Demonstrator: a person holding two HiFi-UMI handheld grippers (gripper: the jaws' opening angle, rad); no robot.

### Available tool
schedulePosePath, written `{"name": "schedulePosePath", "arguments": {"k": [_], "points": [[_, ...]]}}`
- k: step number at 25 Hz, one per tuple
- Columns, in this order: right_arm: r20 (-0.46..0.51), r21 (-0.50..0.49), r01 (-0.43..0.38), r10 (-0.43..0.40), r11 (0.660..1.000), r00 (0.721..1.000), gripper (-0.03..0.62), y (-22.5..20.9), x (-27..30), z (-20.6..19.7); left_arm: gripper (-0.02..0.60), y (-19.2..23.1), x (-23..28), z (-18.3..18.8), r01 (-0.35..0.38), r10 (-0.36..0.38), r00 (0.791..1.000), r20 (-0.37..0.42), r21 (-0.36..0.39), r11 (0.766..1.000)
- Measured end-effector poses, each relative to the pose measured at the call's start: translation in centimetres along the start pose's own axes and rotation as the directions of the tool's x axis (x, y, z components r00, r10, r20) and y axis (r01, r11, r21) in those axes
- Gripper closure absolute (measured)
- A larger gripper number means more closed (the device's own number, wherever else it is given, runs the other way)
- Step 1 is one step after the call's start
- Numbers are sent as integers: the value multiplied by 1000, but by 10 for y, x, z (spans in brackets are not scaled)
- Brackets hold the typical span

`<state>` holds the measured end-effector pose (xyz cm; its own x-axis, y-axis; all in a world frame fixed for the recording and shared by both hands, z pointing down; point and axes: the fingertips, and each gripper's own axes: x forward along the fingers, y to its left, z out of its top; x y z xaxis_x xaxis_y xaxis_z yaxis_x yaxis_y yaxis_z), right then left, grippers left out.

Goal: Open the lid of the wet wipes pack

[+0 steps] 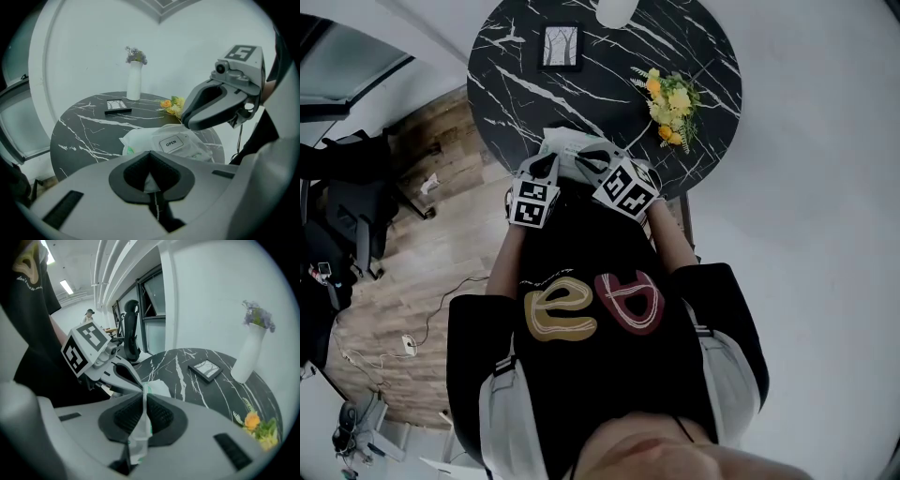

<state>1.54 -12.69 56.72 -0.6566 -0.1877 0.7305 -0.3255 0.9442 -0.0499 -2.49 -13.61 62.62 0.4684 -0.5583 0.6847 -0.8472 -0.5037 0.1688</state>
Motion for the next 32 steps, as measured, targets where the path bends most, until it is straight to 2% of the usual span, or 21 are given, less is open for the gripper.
{"name": "schedulePosePath", "arguments": {"k": [3,9,14,32], "points": [[21,19,1,-1,1000,1000,563,-5,-2,3,563,1,0,2,0,0,1000,8,-2,1000],[53,67,50,-53,997,997,573,-22,-7,8,563,0,0,1,8,-8,1000,8,1,1000],[71,96,32,-39,995,997,576,-32,-4,10,563,0,1,2,13,-13,1000,1,14,1000],[88,229,49,-70,972,994,575,-77,6,3,564,0,1,3,35,-35,999,-2,11,999]]}}
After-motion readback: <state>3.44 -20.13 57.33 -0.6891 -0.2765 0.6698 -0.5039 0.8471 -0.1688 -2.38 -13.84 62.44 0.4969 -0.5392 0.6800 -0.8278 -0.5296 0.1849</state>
